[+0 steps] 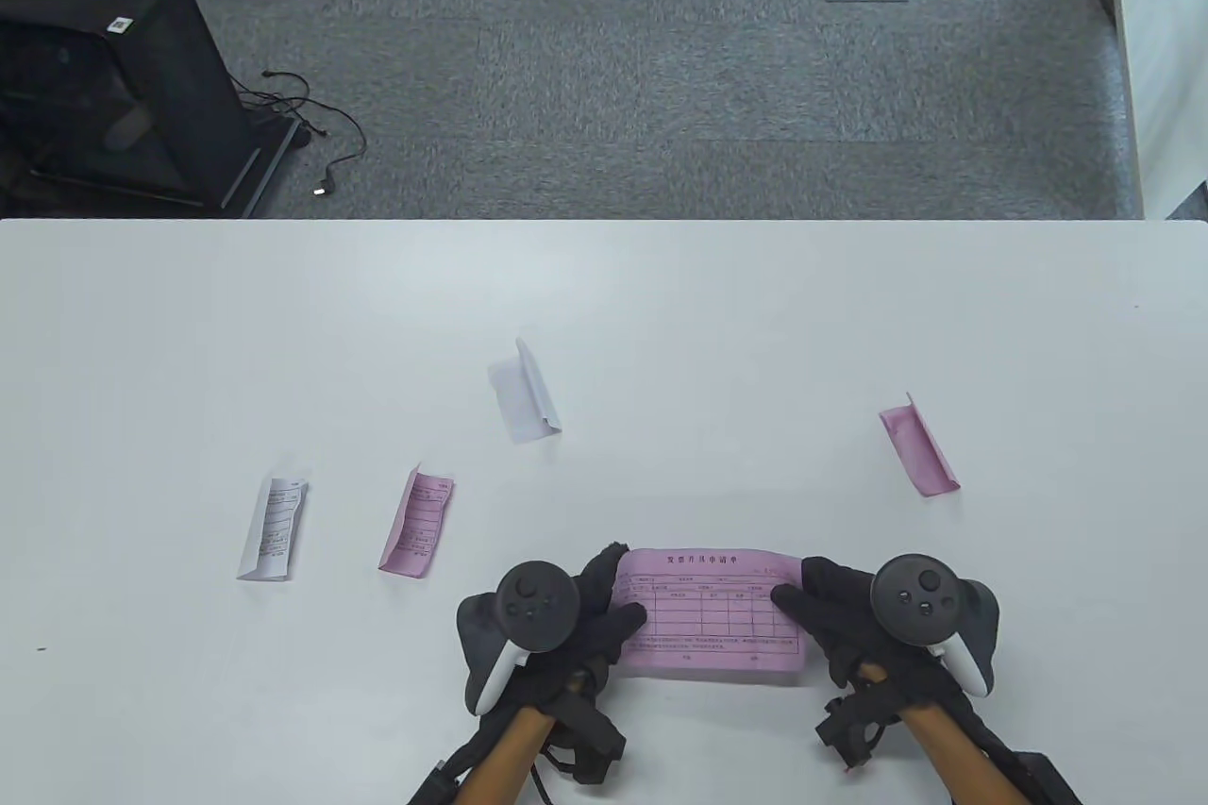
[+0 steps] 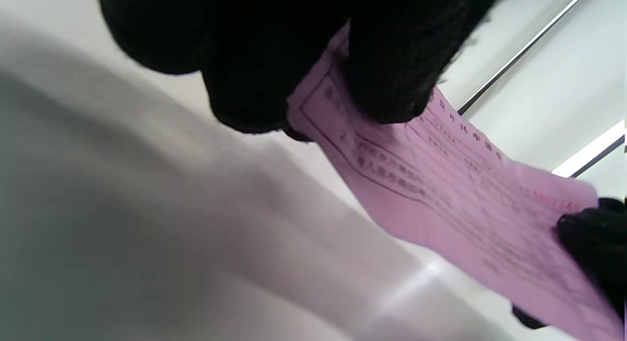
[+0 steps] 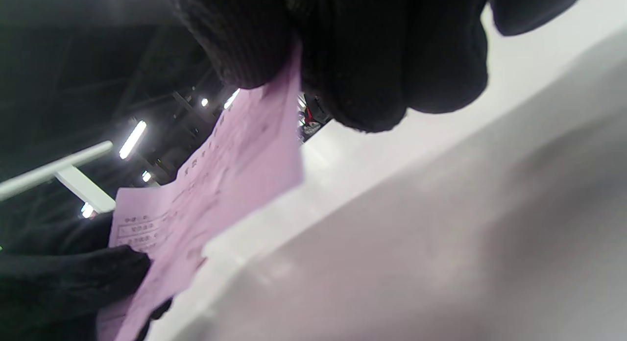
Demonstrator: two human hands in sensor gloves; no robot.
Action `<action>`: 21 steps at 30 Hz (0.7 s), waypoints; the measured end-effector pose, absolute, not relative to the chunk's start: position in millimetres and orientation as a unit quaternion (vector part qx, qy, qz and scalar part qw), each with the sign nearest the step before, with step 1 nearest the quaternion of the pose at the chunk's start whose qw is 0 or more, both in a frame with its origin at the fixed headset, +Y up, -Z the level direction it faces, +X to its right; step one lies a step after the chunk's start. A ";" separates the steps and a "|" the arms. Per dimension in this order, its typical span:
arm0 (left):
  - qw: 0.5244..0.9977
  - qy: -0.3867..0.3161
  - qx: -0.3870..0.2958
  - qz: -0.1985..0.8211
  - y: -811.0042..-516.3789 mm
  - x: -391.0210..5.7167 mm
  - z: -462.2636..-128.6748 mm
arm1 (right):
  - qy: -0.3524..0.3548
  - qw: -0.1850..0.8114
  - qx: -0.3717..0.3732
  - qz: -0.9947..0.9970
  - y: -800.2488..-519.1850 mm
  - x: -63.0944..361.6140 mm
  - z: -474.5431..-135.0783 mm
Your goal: Unfold folded invoices and stack
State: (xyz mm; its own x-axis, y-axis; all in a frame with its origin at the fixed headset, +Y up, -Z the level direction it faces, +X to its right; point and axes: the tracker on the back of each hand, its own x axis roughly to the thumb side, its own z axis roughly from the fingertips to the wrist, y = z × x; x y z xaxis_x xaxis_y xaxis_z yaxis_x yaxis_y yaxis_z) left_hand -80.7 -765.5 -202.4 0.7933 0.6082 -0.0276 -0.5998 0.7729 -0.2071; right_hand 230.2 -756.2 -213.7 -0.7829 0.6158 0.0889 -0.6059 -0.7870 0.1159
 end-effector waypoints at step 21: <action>0.986 -0.061 -0.152 0.021 -774.5 -49.3 -202.0 | -0.049 0.031 0.029 0.998 -740.6 218.6 -205.8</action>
State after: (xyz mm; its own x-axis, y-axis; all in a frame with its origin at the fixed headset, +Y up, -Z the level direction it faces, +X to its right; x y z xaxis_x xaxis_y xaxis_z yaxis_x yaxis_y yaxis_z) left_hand -49.3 -774.5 -202.0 0.9917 0.0591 0.1141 -0.0219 0.9527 -0.3032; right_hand 218.6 -740.6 -205.8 -0.9964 0.0594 0.0612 -0.0651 -0.9933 -0.0958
